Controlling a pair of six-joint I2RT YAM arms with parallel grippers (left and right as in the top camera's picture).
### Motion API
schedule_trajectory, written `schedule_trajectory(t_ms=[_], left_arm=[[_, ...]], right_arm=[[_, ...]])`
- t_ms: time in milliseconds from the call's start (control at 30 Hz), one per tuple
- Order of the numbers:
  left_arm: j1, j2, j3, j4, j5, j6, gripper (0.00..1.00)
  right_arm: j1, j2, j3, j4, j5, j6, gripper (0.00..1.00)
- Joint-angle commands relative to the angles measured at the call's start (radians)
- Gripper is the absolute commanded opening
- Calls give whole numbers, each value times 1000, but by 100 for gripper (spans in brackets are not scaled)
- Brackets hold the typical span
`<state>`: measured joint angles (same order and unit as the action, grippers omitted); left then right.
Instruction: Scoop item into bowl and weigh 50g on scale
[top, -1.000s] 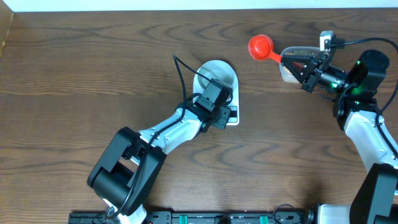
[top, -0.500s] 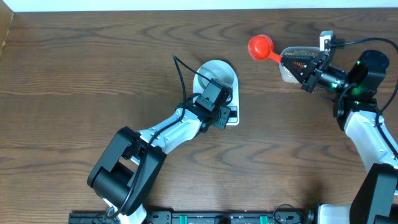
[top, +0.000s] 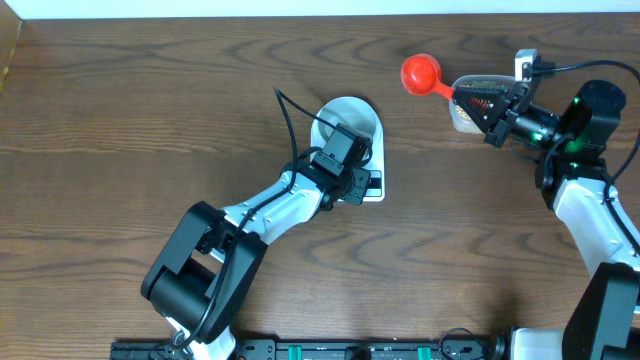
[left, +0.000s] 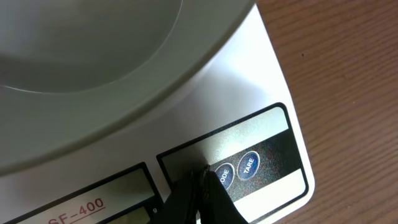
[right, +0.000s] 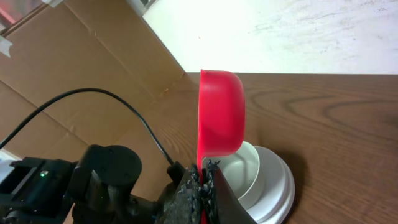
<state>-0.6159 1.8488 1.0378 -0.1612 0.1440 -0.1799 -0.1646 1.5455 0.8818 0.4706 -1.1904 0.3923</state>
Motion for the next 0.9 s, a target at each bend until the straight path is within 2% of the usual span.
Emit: schedule_trajectory(t_ms=[0,333,867], left_arm=[[4,2,6,-45,-6,-4,7],[3,-238,23,-138,-24,4,7],[-27,-186,23,-148,-22,3,7]], right_arm=[[-4,-2,18,0,11,-16,1],[-4,-2,18,0,64,-16,1],[-4,-2,18,0,127,-15,1]])
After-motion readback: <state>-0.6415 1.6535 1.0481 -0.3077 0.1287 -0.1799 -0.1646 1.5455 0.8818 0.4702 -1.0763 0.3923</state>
